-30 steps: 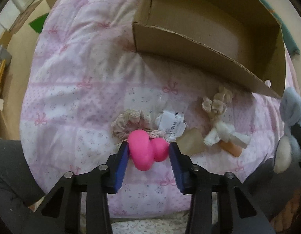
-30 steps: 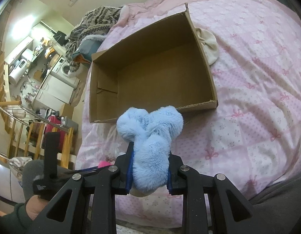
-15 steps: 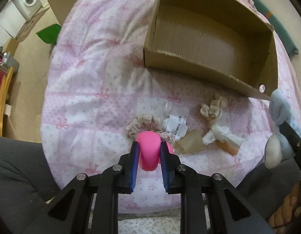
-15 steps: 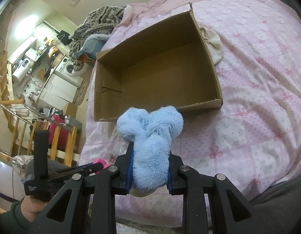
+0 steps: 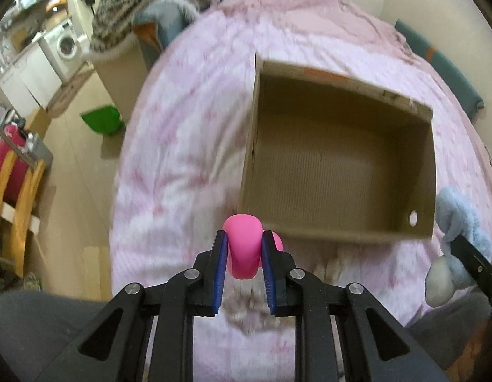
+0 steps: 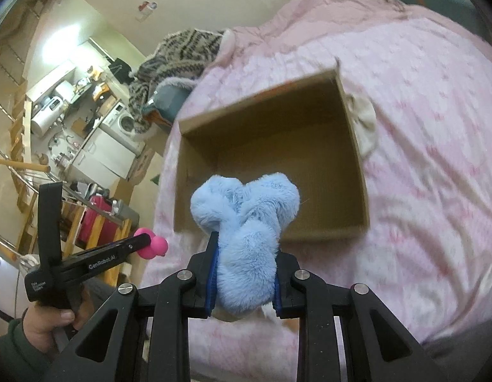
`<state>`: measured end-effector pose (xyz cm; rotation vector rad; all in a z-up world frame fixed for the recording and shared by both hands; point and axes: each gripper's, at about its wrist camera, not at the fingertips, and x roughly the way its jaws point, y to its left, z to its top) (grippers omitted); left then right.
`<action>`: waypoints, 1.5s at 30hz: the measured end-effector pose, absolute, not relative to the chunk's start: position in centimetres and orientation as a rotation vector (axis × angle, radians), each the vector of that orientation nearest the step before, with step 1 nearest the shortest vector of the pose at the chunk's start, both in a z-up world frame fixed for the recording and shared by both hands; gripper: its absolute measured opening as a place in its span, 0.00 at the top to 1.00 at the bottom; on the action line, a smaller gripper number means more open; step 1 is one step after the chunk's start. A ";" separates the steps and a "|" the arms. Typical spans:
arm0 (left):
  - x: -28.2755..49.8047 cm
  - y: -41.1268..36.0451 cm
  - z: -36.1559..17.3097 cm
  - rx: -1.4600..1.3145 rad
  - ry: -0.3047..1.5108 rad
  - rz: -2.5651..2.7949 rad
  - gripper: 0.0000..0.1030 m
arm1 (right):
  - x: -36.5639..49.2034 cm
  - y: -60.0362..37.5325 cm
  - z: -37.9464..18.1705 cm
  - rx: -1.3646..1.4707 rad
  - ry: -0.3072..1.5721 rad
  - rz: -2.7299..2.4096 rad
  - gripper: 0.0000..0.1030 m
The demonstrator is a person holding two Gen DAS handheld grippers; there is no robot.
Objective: Organize soft objects
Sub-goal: 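Carry both items over the box and open both grippers to drop them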
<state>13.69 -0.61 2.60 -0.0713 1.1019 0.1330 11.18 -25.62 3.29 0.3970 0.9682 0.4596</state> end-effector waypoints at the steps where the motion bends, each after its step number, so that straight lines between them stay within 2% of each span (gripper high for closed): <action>1: 14.3 -0.8 3.0 -0.065 1.086 0.141 0.82 | 11.8 -25.4 3.8 0.394 0.955 0.462 0.73; 11: 19.6 -2.3 3.1 -0.027 1.045 0.177 0.82 | 18.8 -22.7 5.1 0.337 0.914 0.476 0.73; 33: 24.2 -5.9 -4.3 0.080 1.110 0.156 0.81 | 22.5 -22.4 -3.8 0.295 1.146 0.380 0.71; 45: 23.8 -5.6 -6.0 0.056 1.143 0.174 0.81 | 22.6 -22.1 -4.7 0.260 1.189 0.353 0.69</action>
